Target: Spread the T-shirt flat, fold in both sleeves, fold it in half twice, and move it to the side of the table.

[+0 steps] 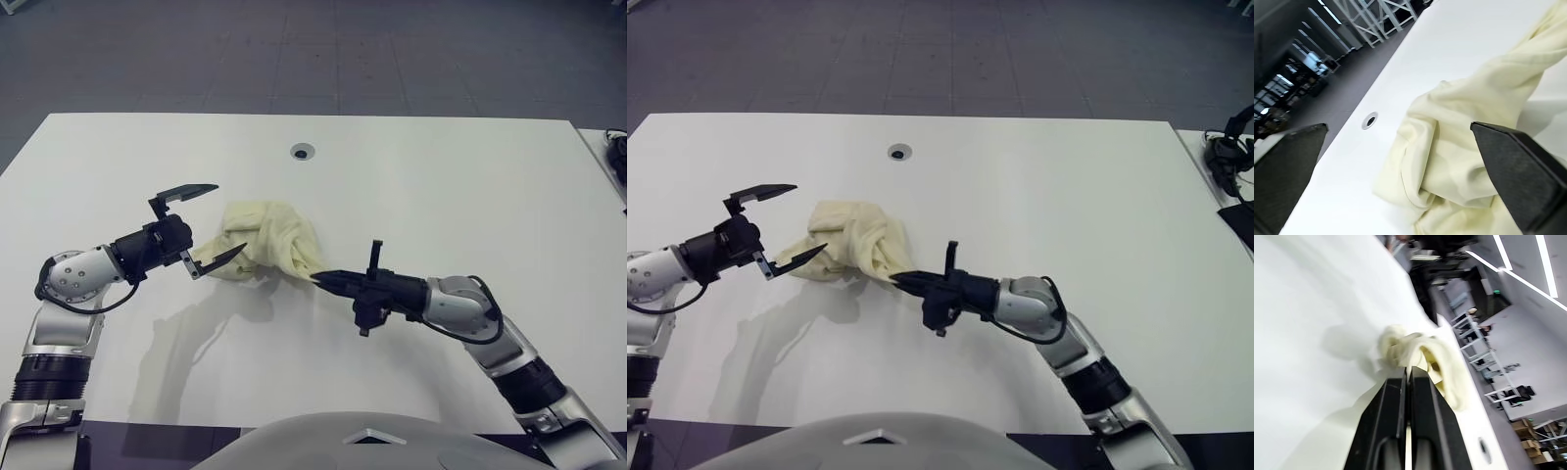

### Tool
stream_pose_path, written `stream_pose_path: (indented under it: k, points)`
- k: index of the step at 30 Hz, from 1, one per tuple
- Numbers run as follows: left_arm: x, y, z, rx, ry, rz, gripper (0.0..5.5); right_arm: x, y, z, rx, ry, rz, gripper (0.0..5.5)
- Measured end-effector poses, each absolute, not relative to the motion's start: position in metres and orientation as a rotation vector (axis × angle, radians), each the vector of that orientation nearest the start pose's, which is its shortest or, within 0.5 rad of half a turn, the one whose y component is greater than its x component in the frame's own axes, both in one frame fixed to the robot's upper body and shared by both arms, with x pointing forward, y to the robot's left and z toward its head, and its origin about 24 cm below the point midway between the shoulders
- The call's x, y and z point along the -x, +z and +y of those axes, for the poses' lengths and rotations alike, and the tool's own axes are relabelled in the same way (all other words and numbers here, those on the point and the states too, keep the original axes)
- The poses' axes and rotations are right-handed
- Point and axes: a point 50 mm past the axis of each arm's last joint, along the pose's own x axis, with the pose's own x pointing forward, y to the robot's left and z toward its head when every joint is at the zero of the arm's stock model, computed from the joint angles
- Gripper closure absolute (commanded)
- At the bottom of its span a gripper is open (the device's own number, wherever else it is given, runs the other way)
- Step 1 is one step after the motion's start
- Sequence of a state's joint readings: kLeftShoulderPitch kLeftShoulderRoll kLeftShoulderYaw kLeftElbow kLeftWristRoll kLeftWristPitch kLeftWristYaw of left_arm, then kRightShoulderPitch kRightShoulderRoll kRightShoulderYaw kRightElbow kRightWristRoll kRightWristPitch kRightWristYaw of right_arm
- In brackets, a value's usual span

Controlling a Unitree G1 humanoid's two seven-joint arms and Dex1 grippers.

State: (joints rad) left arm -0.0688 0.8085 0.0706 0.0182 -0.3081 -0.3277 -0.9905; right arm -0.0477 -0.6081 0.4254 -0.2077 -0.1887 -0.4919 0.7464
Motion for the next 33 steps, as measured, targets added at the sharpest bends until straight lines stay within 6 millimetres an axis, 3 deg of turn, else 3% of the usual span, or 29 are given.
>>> stream_pose_path:
  k: [3, 9, 18, 23, 33]
  points:
    - [-0.243, 0.143, 0.241, -0.666, -1.001, -0.149, 0.1, -0.183, 0.067, -0.12, 0.889, 1.391, -0.279, 5.48]
    - [-0.247, 0.147, 0.228, -0.682, -1.038, -0.164, 0.1, -0.165, 0.049, -0.132, 0.903, 1.51, -0.099, 5.48]
    - [-0.259, 0.135, 0.174, -0.801, -1.227, -0.169, 0.1, -0.158, 0.043, -0.129, 0.899, 1.572, -0.065, 5.48]
    - [-0.266, 0.123, 0.149, -0.848, -1.39, -0.083, 0.1, -0.159, 0.042, -0.13, 0.905, 1.579, -0.073, 5.48]
    - [-0.28, 0.138, 0.104, -0.714, -1.681, 0.168, 0.1, -0.159, 0.042, -0.13, 0.903, 1.575, -0.081, 5.48]
